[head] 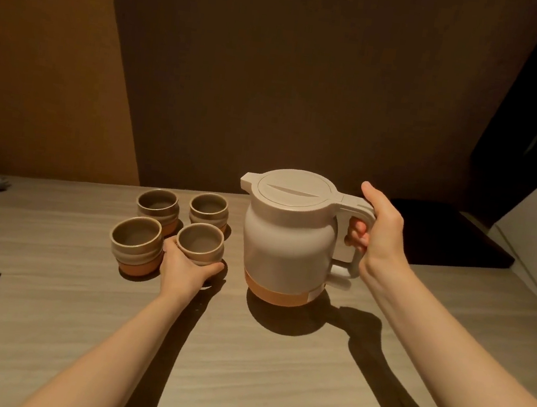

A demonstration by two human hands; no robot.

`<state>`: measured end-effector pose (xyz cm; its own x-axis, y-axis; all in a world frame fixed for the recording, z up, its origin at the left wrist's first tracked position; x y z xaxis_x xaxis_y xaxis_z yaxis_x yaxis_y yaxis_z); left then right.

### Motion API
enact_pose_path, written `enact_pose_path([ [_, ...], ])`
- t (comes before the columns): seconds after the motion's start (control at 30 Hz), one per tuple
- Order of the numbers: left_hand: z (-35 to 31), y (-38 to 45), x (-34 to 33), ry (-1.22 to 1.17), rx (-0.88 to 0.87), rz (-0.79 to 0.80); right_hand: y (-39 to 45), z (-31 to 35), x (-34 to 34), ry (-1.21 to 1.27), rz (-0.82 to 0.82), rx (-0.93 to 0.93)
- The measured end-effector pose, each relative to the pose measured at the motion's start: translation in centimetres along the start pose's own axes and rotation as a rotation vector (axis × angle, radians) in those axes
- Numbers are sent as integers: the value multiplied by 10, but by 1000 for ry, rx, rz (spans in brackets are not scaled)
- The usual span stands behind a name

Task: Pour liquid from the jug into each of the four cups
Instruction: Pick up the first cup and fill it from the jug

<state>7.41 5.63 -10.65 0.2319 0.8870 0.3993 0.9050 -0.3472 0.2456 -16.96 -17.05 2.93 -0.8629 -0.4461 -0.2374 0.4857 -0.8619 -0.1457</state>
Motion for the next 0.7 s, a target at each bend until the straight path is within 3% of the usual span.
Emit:
enact_pose_path([
  [0.7, -101, 2, 62, -157, -248, 157, -40, 37, -21, 18, 109, 19],
])
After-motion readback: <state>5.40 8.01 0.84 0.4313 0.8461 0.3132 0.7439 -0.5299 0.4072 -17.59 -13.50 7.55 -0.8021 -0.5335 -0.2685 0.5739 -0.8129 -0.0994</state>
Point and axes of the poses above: each hand's wrist, its own y-axis towards the middle knuckle, its own x-axis out of the back of the hand, z = x × y, the point moved 10 cm from there along y, towards the middle knuckle, and after that the axes turned 10 degrees about -x, right-handed, at the moved point
